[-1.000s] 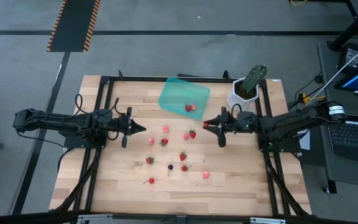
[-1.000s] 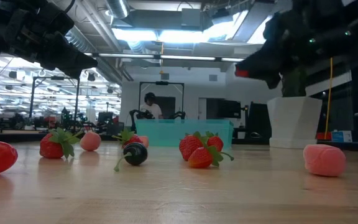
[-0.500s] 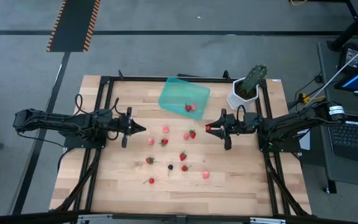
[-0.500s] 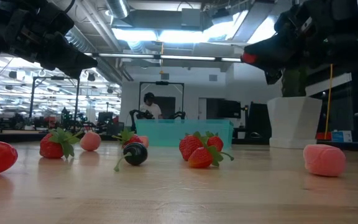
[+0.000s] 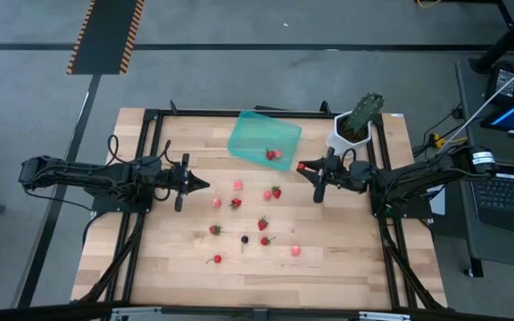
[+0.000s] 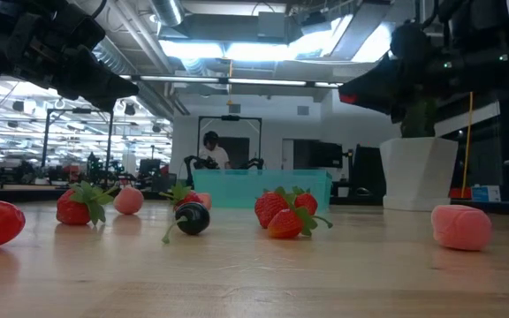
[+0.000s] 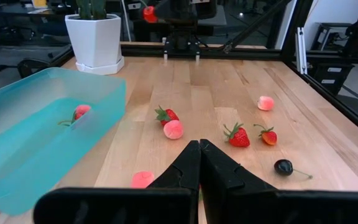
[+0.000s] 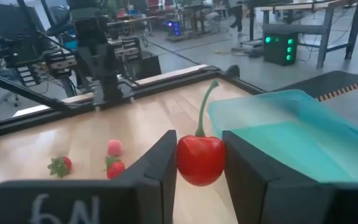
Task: Pick and placing Produce into tupperware
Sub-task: Put the red cherry into the light blue bin
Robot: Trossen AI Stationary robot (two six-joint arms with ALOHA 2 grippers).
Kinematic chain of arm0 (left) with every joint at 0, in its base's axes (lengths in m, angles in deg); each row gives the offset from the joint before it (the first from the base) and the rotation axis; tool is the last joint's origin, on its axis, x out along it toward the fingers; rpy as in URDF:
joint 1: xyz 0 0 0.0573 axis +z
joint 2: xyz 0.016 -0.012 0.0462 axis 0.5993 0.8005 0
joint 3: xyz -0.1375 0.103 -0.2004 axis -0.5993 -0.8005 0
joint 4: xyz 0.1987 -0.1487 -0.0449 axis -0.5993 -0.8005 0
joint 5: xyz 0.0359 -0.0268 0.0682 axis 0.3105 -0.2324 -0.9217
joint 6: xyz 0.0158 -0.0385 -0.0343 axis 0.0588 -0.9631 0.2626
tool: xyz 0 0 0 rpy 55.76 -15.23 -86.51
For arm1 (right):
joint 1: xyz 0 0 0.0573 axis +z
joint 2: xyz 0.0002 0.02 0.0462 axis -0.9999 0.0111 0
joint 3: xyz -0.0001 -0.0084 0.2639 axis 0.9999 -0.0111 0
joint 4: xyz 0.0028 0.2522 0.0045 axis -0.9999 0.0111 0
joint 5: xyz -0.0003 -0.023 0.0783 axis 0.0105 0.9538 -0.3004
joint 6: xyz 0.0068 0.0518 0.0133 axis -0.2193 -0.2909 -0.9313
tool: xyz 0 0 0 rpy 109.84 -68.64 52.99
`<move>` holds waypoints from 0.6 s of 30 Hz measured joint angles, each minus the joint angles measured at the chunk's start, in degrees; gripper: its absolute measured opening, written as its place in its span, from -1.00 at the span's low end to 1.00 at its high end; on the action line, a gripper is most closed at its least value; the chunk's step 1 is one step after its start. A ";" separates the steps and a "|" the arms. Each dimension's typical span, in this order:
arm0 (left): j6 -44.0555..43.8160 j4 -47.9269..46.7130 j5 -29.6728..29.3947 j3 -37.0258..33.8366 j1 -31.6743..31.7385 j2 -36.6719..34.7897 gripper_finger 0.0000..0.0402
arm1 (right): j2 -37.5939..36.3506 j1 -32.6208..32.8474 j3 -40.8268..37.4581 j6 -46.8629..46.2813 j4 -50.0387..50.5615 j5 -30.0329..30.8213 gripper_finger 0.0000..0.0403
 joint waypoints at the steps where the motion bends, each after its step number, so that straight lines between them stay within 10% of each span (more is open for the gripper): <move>1: -0.01 0.00 0.00 0.00 0.00 0.00 -1.00 | 0.00 0.00 0.00 -0.01 -0.01 0.01 -0.46; 18: -0.01 -0.04 -0.02 0.00 0.00 0.00 -1.00 | 3.06 -9.30 13.33 -0.14 24.06 -8.34 -0.46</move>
